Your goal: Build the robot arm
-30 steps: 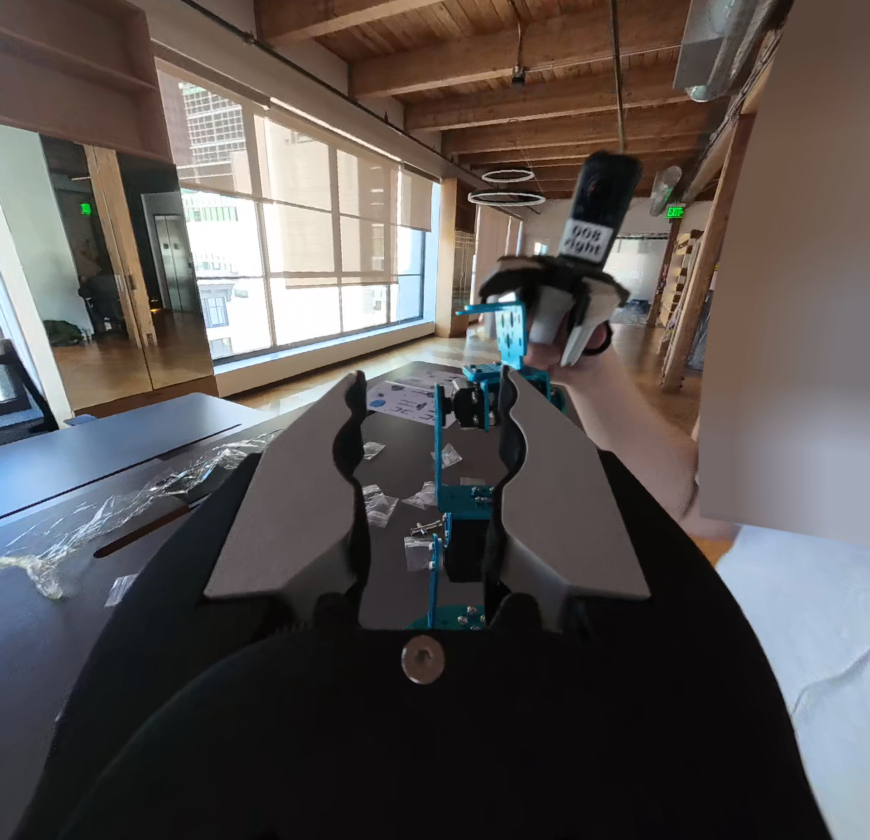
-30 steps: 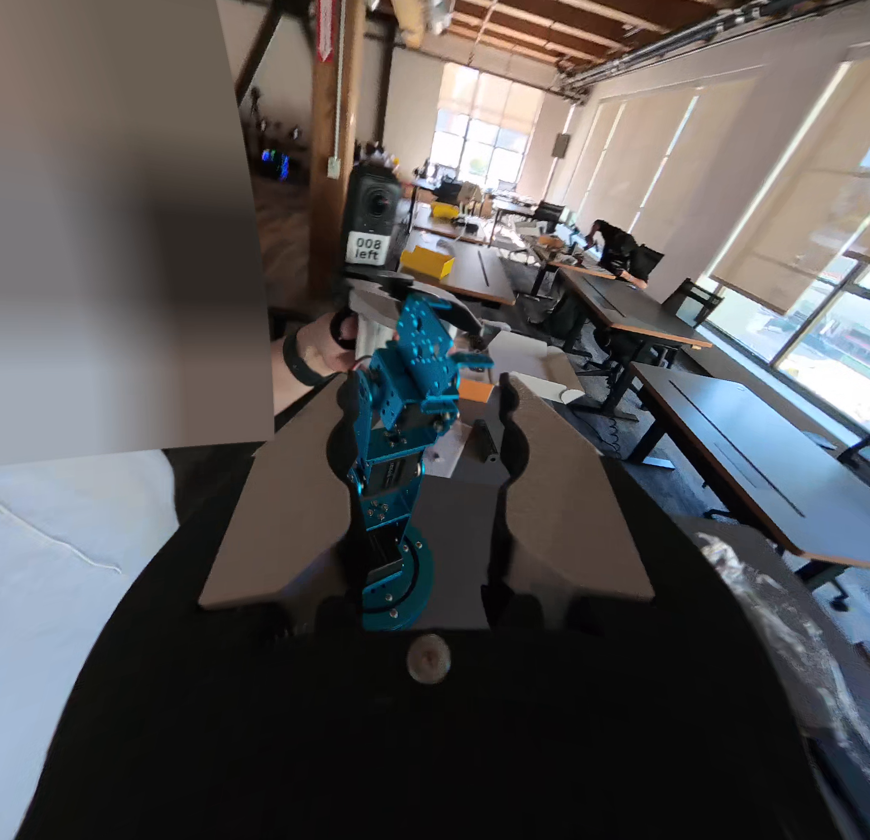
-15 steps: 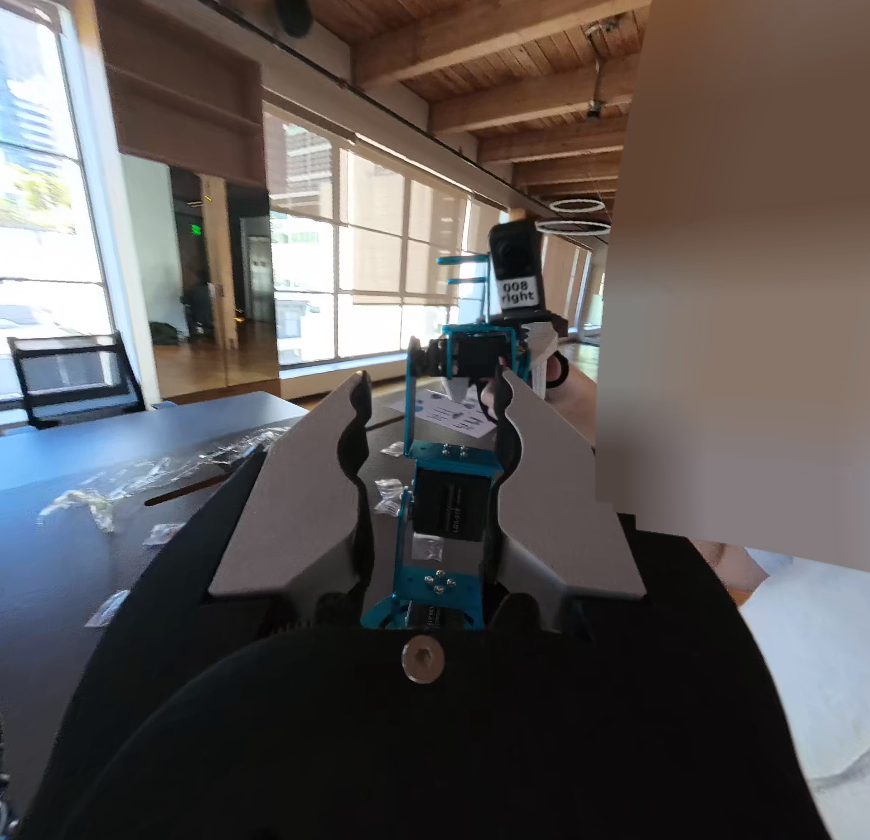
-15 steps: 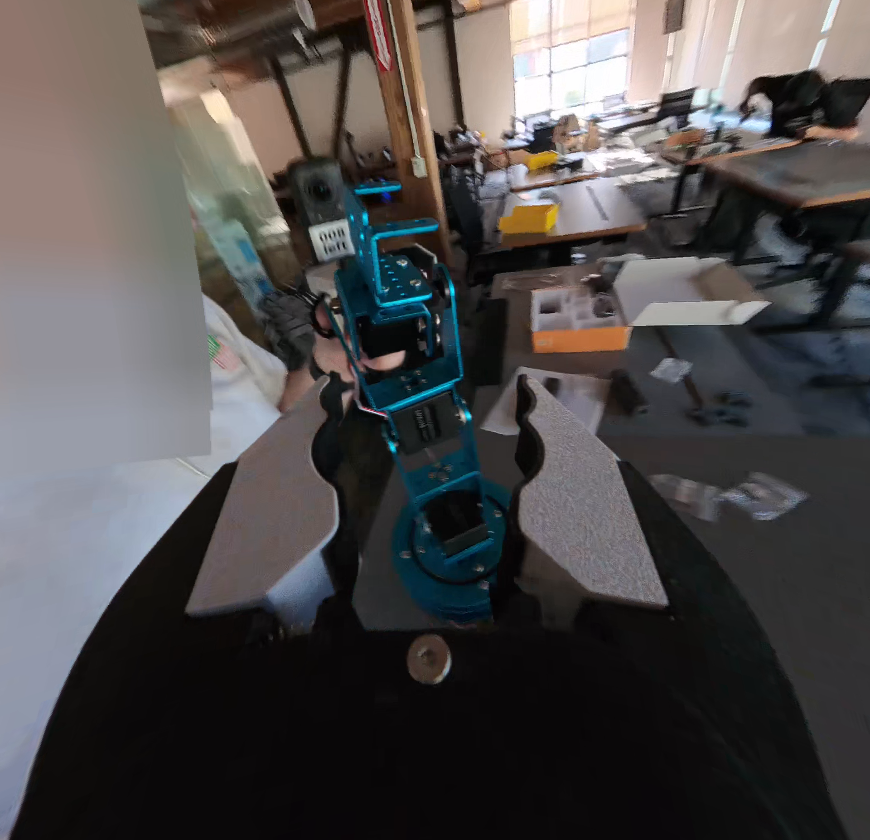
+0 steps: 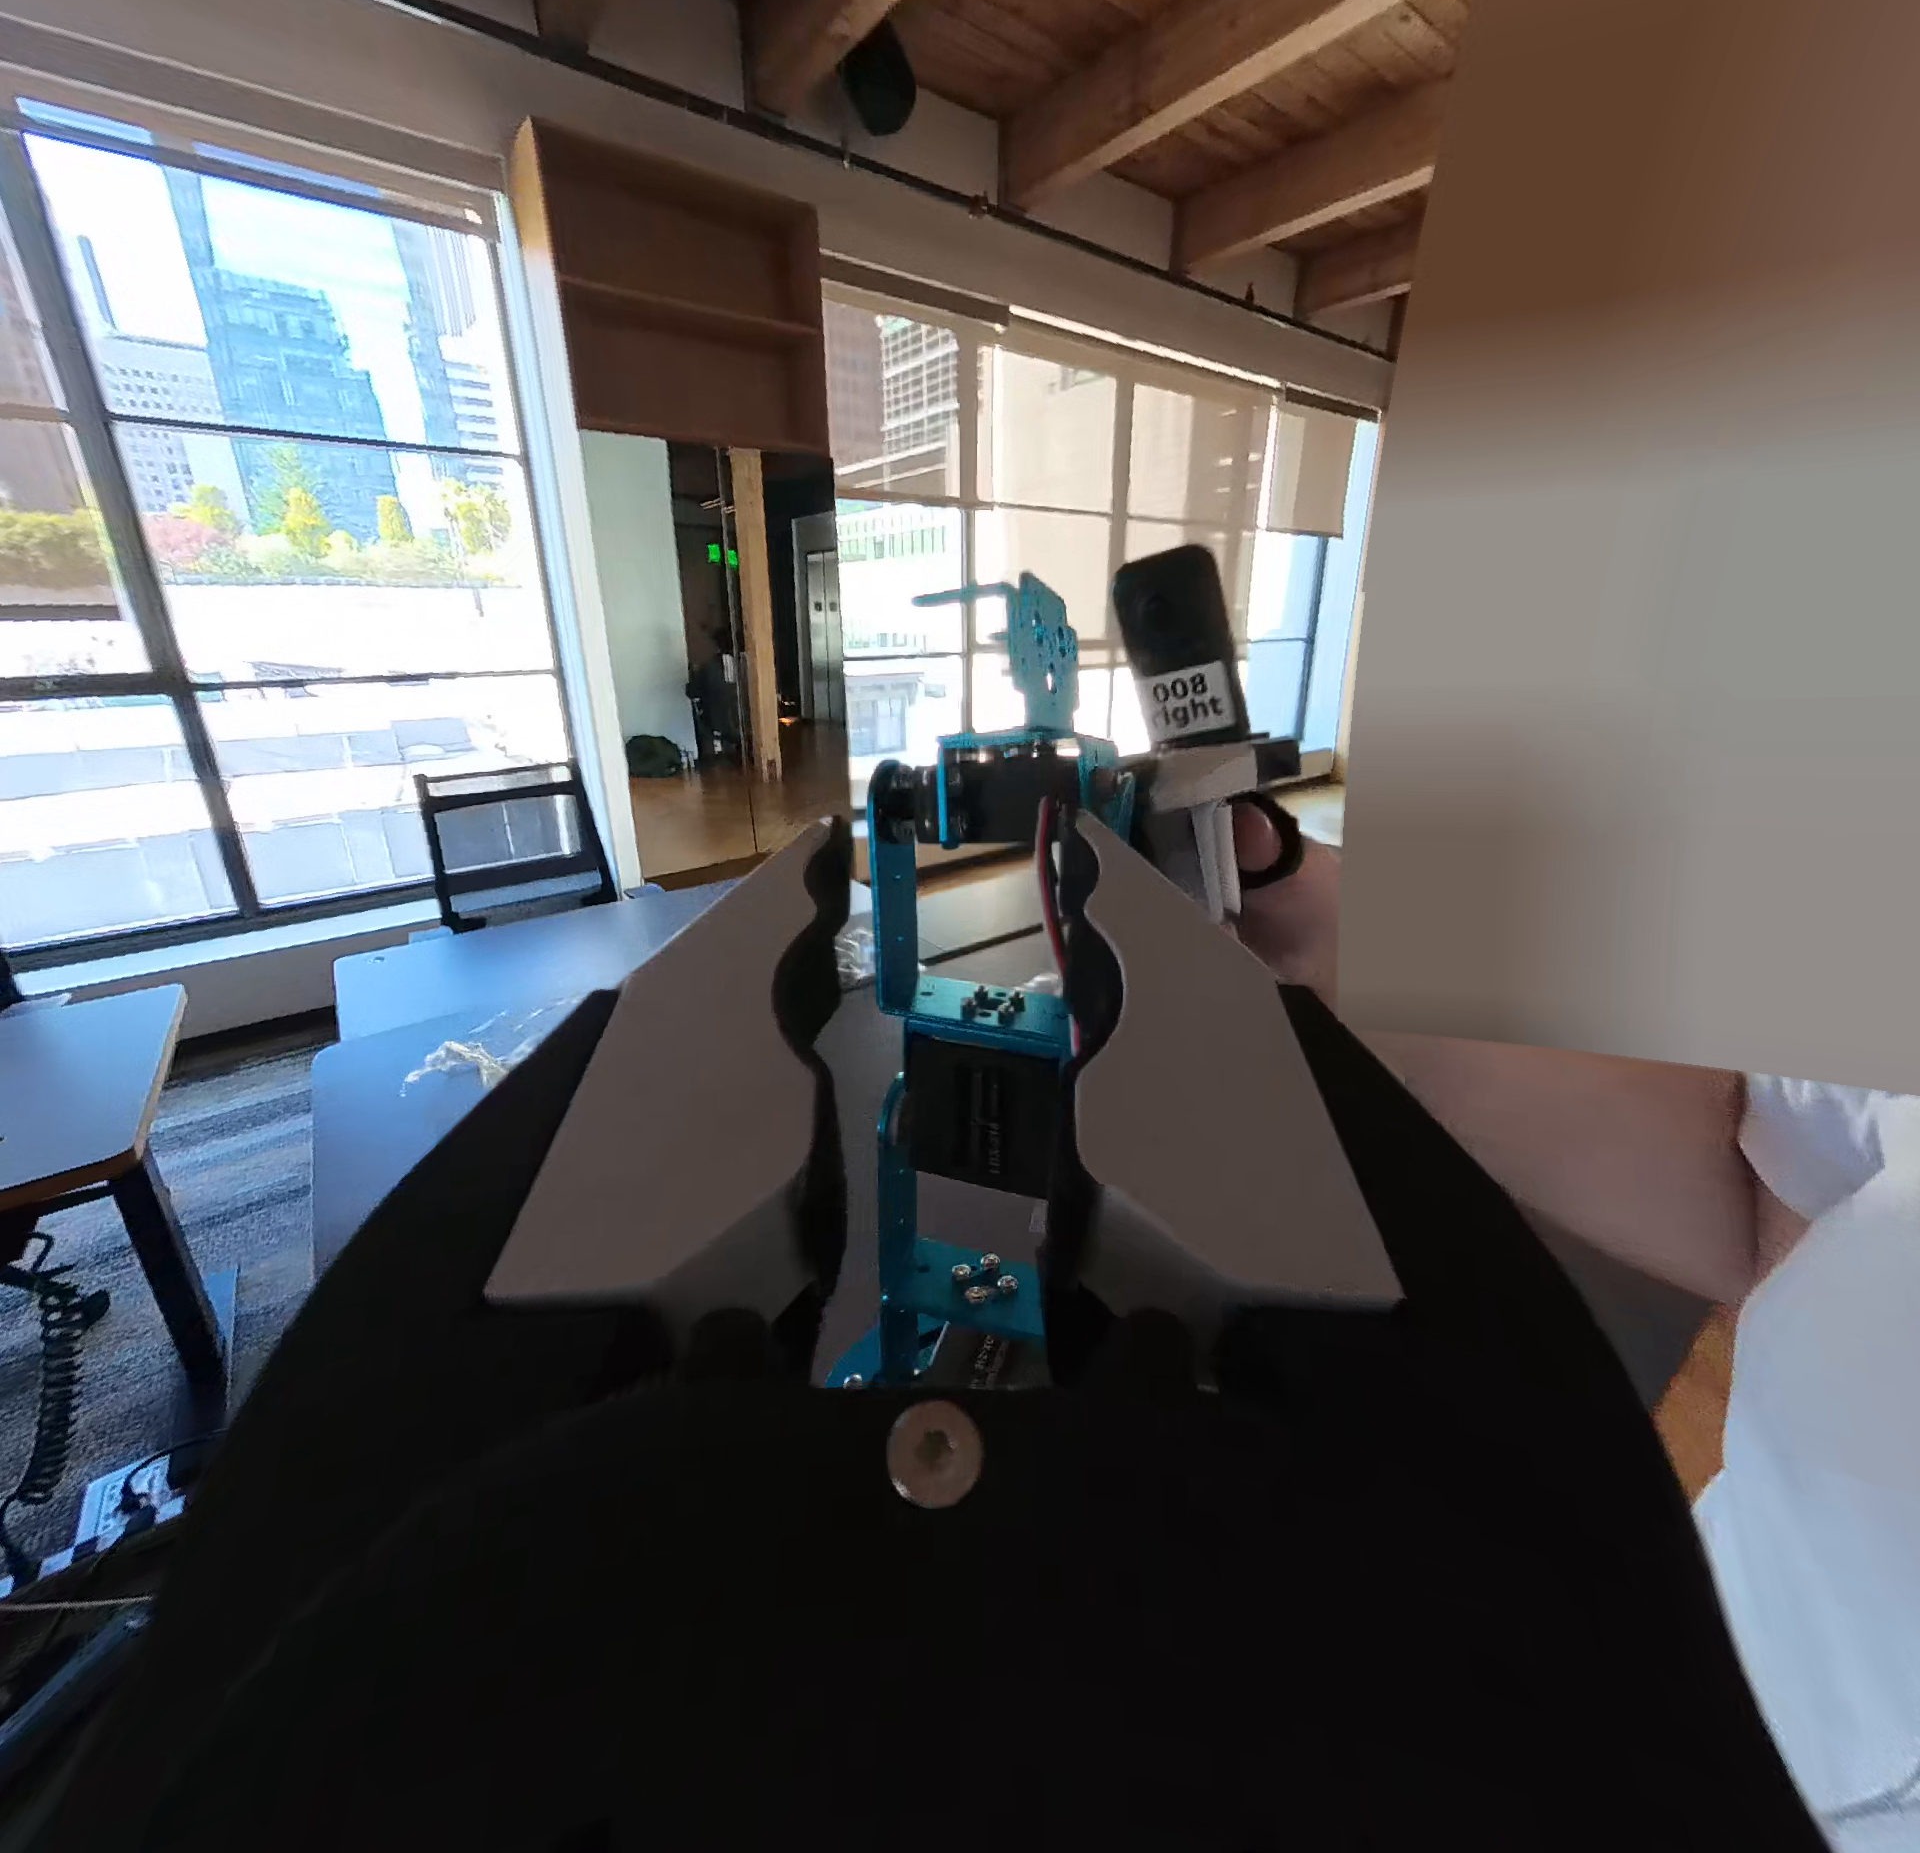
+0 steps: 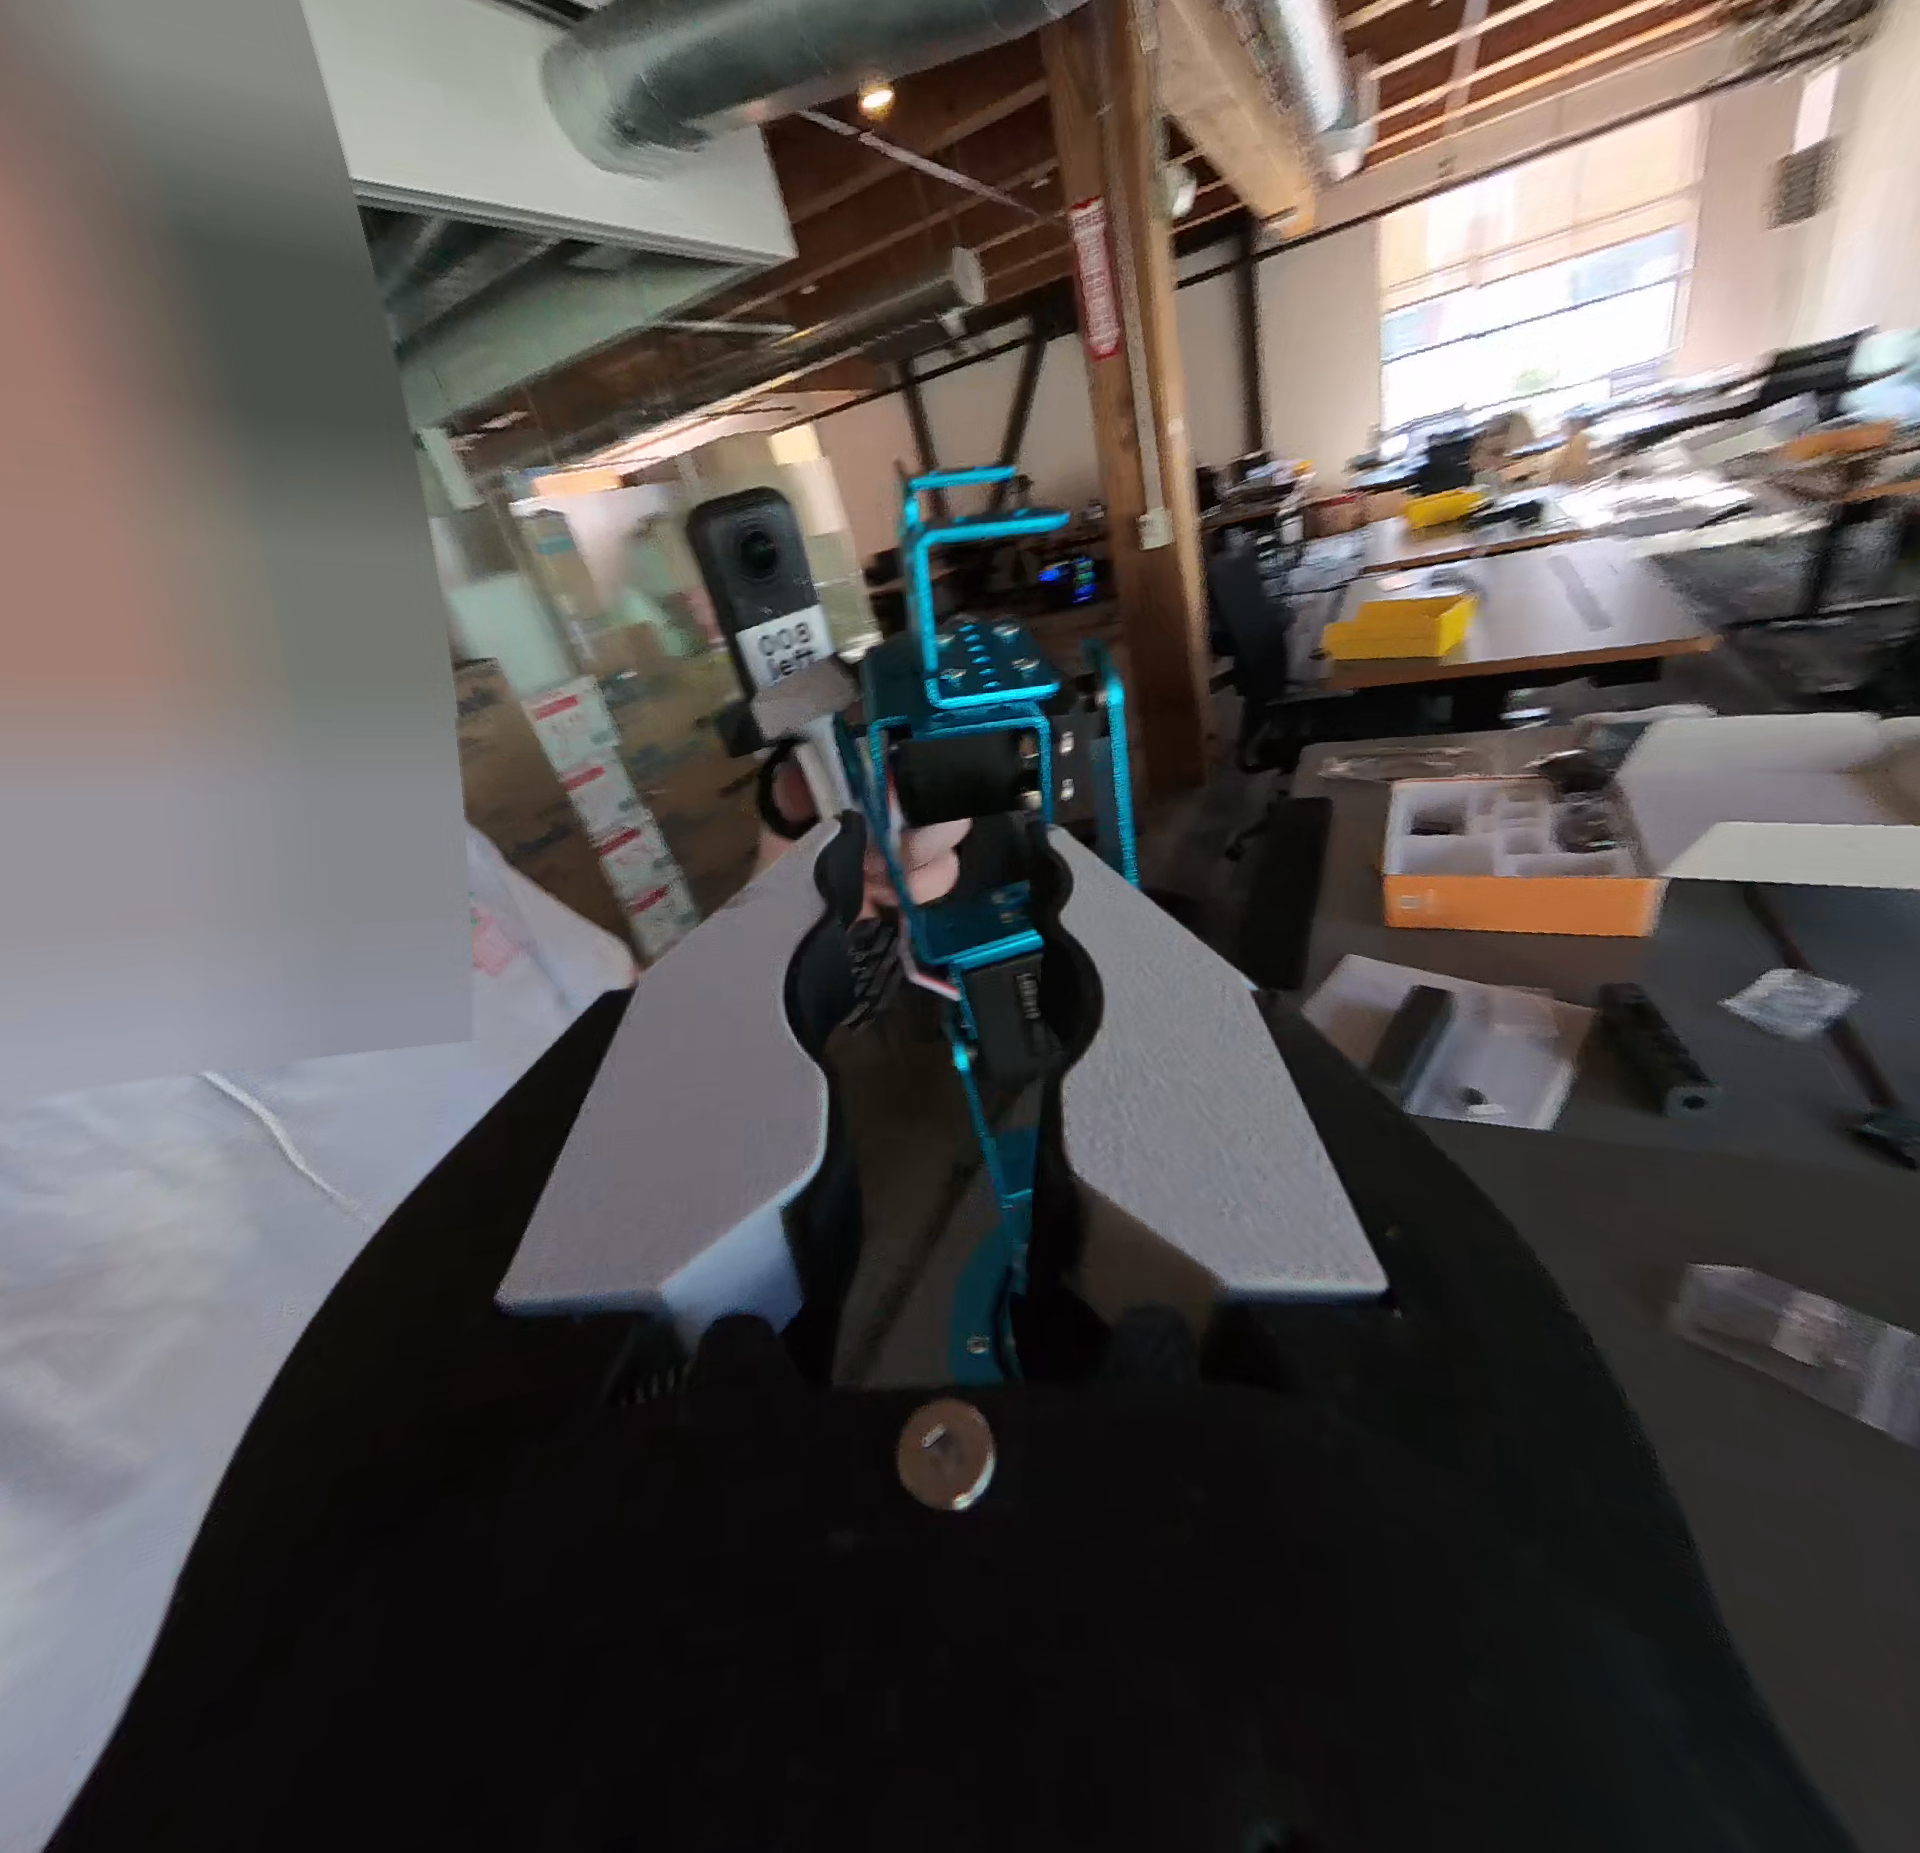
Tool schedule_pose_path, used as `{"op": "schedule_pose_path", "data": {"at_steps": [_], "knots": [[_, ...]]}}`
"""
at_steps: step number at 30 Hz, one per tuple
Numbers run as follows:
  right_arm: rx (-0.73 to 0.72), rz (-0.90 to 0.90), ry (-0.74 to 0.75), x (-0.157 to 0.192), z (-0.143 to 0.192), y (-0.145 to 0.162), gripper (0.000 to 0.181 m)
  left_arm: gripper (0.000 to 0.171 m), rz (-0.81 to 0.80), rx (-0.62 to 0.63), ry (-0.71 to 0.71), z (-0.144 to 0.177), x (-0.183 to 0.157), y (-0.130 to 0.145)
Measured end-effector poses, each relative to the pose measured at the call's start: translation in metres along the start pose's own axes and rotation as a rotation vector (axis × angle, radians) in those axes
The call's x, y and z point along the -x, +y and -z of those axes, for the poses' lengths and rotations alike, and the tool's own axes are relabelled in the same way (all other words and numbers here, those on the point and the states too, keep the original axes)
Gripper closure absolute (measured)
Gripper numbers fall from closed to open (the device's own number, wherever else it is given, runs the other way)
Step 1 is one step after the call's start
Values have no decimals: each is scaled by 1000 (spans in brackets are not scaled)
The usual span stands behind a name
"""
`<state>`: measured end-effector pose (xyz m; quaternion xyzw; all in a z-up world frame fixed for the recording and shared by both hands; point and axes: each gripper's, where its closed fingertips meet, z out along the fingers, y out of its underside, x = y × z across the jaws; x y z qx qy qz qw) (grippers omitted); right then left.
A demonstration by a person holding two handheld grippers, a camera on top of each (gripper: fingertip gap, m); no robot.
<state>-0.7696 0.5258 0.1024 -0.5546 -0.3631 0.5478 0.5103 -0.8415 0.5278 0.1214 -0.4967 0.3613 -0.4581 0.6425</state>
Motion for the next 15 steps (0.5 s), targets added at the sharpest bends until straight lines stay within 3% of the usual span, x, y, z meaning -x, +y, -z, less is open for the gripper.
{"op": "schedule_pose_path", "data": {"at_steps": [3,5,8,11,15], "knots": [[-13,59,128,-12,5,-18,125,128,36,26,72,-8,4,13],[47,-39,155,-16,0,-22,114,127,98,6,137,-10,3,14],[99,-313,141,-6,-3,-17,108,127,116,-52,197,-4,3,11],[85,-471,210,1,1,-9,107,128,145,-85,255,0,6,10],[95,-497,278,-12,1,-1,106,126,168,-51,311,-10,7,11]]}}
